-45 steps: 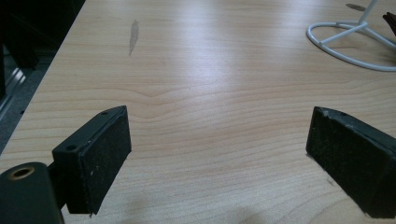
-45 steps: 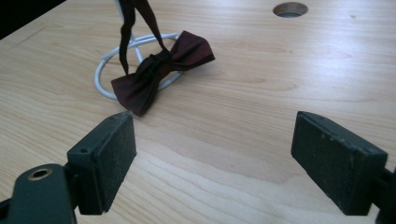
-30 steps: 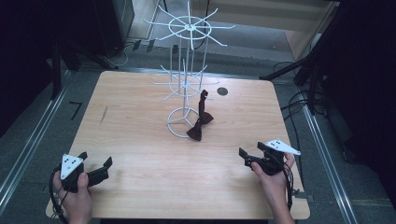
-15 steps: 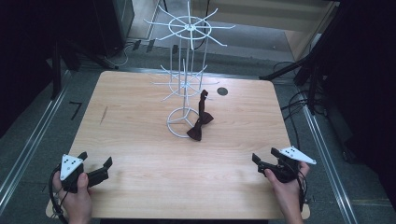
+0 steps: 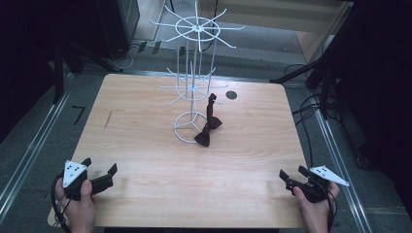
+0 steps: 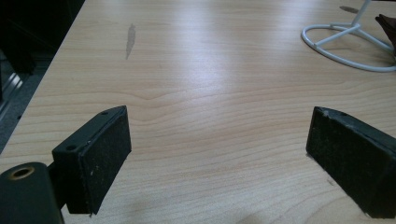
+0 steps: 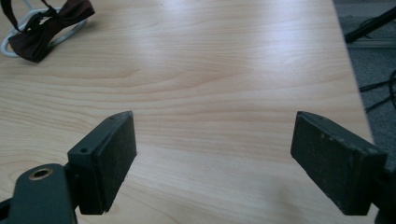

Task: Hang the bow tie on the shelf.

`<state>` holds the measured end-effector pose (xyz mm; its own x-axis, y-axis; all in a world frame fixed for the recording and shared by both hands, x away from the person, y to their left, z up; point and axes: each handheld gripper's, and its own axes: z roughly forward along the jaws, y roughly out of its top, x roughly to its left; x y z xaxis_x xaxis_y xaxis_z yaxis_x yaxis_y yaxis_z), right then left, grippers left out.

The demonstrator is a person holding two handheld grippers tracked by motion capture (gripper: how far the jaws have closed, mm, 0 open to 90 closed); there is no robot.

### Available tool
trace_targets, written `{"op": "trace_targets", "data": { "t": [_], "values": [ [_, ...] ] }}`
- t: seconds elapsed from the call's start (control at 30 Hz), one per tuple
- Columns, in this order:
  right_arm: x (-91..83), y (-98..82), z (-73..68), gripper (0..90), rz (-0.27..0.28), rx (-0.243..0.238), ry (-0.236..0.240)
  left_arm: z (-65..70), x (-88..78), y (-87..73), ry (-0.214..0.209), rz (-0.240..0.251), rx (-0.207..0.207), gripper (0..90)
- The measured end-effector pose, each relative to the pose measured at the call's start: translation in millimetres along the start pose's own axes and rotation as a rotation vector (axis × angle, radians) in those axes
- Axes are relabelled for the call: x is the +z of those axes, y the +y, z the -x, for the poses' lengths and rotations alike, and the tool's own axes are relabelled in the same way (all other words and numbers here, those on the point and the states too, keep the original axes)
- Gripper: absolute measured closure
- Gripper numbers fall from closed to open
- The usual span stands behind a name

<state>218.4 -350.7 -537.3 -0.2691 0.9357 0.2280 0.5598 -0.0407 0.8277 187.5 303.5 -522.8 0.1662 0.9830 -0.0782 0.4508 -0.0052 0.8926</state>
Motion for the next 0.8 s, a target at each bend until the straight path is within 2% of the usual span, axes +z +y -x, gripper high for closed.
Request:
{"op": "trace_targets", "data": {
  "t": [0.2,0.4,0.53,0.57,0.8],
  "values": [
    [-15.8,-9.0,16.7,14.7,0.033,0.037,-0.020,-0.1,0.0,0.0,-0.003,-0.001,0.000,7.2],
    [-28.4,-14.0,27.5,14.8,0.058,0.069,-0.031,-0.2,0.5,0.1,-0.007,-0.003,-0.002,7.1],
    [-29.0,-16.4,31.8,15.0,0.062,0.092,-0.035,-0.3,0.1,0.1,-0.012,-0.003,0.004,7.1],
    [-26.8,-19.1,33.3,15.4,0.061,0.111,-0.030,-0.6,-0.1,0.0,-0.016,-0.005,0.003,7.1],
    [-23.4,-20.6,31.2,15.5,0.044,0.102,-0.044,-0.6,-0.1,-0.1,-0.027,-0.007,0.008,7.1]
  ]
}}
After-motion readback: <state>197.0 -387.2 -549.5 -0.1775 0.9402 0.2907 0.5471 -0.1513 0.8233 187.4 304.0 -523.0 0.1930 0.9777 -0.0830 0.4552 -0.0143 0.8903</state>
